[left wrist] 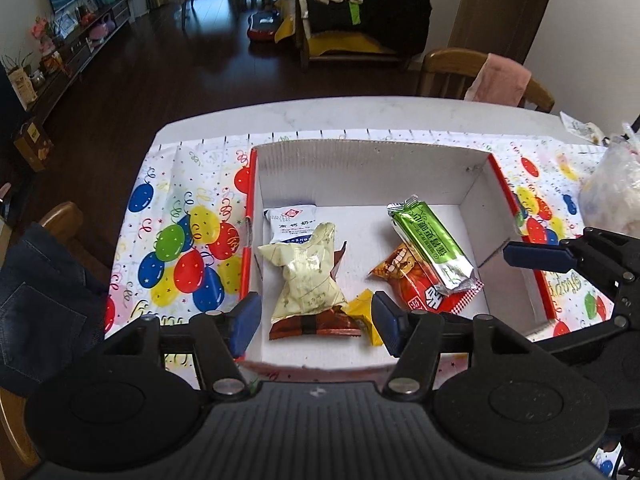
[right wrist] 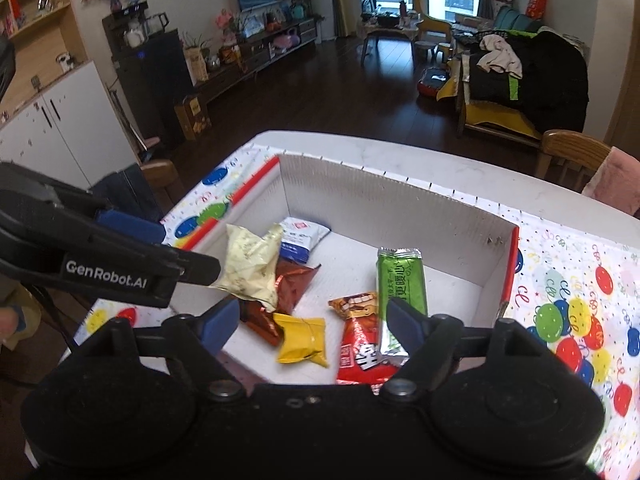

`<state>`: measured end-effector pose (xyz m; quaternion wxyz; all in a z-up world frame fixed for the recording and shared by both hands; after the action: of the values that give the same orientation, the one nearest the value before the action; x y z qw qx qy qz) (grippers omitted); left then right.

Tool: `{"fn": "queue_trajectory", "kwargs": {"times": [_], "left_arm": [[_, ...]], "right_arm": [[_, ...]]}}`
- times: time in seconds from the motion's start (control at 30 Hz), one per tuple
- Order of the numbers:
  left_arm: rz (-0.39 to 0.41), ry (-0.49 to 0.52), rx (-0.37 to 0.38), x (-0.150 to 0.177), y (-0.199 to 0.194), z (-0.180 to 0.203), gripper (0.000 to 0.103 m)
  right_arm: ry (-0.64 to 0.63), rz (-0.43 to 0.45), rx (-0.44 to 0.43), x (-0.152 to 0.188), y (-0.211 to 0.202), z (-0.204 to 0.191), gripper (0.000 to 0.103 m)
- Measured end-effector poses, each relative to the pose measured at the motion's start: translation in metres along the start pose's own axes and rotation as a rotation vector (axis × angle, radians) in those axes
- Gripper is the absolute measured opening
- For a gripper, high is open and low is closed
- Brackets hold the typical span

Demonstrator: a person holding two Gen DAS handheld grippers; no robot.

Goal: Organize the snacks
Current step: 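Move both tools back toward the remaining snacks on the table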

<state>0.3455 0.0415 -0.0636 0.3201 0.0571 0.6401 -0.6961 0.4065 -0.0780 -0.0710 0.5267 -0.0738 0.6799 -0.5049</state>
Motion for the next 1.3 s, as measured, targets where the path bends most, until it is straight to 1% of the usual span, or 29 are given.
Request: {"fn": "queue_trajectory", "kwargs": {"times": [0.13,0.23,0.33,0.43,0.6,0.73,0.8,0.87,1.0,1.13,1.3], "left_arm": [[0.035,0.003,0.025,0.006,-0.02,-0.009,0.064],[0.062,0.008,0.04,0.012,-0.034,-0.016,0.064],[0.092,0.012,0.053,0.018,-0.049,-0.024,0.065],[0.121,0.022,0.061,0.024,-0.062,-0.032,0.069],[0.156,0.03,0.084,0.039,-0.083,-0.047,0.07],[0.205,0.039,0.079,0.052,-0.098,-0.061,0.073],[0.229,0.045,0.071,0.059,-0.103,-0.068,0.077],[0.244,0.055,0.068,0.067,-0.106,-0.076,0.078],[0.235,0.074,0.049,0.082,-0.104,-0.091,0.078],[0.181,0.042,0.053,0.098,-0.094,-0.112,0.078],[0.144,0.033,0.024,0.115,-0.082,-0.135,0.078]], "right_arm": [[0.022,0.025,0.023,0.001,-0.014,-0.007,0.09],[0.046,0.042,0.033,0.002,-0.024,-0.012,0.091],[0.07,0.068,0.046,0.004,-0.034,-0.019,0.095],[0.094,0.099,0.039,0.005,-0.046,-0.029,0.096],[0.118,0.144,0.033,0.011,-0.063,-0.049,0.1],[0.115,0.156,0.04,0.02,-0.071,-0.066,0.101],[0.112,0.155,0.045,0.026,-0.072,-0.075,0.102],[0.113,0.145,0.049,0.032,-0.073,-0.082,0.102],[0.123,0.119,0.053,0.049,-0.07,-0.095,0.102],[0.131,0.085,0.046,0.068,-0.065,-0.109,0.102],[0.128,0.031,0.057,0.094,-0.056,-0.127,0.102]]}}
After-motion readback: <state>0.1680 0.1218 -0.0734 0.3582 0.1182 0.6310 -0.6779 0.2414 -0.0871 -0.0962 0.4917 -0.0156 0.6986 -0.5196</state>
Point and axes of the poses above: each gripper's, at about its wrist camera, not at the fingertips, and y roughly the way its jaws point, z to its right, x to its underside, the point moved 6 cm from there along y, roughly the way its jaws point, and after that the axes turned 14 degrees about -y, right-handed, at the moved point
